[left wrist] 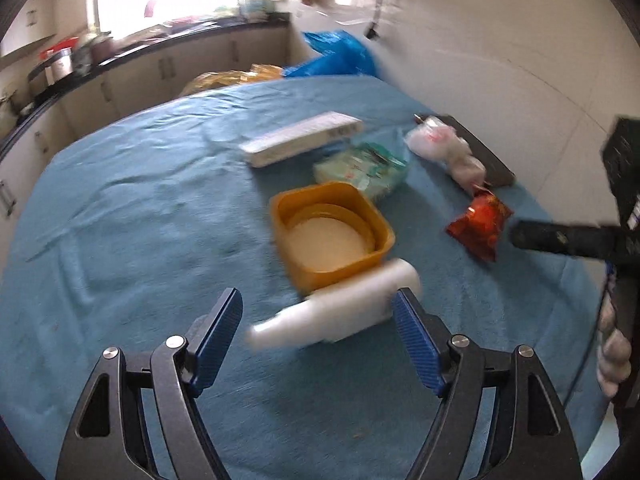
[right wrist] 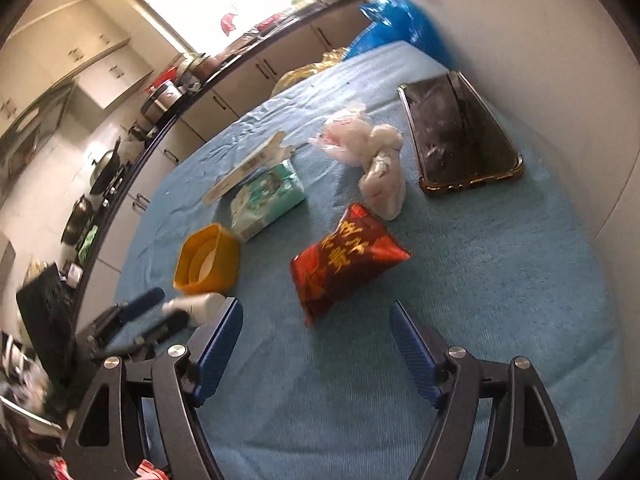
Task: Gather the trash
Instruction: 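Grasp the white spray bottle with the left gripper while the right grasps the red snack bag, then carry the spray bottle and red bag to the red basket and release both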
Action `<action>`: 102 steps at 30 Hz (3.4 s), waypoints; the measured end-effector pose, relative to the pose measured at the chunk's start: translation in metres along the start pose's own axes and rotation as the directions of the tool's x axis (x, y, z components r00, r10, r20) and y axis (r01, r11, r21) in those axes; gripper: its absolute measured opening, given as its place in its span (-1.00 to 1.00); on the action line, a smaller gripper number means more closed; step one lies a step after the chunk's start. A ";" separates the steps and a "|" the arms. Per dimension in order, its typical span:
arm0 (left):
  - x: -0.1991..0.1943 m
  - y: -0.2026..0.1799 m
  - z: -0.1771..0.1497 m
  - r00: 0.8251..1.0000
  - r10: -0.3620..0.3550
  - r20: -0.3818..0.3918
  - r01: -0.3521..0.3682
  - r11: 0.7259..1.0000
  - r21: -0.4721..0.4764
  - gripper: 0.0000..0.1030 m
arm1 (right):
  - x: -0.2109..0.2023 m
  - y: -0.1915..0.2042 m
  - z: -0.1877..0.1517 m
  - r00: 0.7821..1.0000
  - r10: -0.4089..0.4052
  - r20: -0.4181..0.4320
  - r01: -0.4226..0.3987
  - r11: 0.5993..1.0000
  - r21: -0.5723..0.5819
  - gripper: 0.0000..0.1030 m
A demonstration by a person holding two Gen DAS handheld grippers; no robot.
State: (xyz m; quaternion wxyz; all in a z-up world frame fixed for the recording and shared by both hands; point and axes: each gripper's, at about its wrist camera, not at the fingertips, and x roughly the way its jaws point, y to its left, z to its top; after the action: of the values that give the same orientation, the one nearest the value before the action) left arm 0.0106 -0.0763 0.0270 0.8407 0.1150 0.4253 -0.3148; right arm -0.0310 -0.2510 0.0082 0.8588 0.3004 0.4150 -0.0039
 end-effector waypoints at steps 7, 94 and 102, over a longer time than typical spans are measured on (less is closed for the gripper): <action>0.000 -0.026 -0.009 0.978 -0.175 -0.115 0.176 0.984 -0.001 0.16 | 0.011 -0.002 0.014 0.999 -0.027 0.026 0.025 0.998 0.060 0.57; -0.309 0.280 -0.271 0.835 0.540 0.108 -0.280 0.584 -0.762 -0.44 | 0.141 0.477 -0.205 0.889 0.275 -0.367 -0.452 0.664 -0.596 -0.30; -0.319 0.293 -0.279 0.812 0.562 0.156 -0.238 0.563 -0.791 0.11 | 0.172 0.498 -0.211 0.870 0.294 -0.397 -0.484 0.667 -0.566 -0.08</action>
State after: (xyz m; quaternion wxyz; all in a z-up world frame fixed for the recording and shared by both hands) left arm -0.1258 0.4169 0.0858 0.9288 -0.2059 0.2994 0.0735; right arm 0.0597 0.3083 0.0402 0.8232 0.0638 0.4291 0.3663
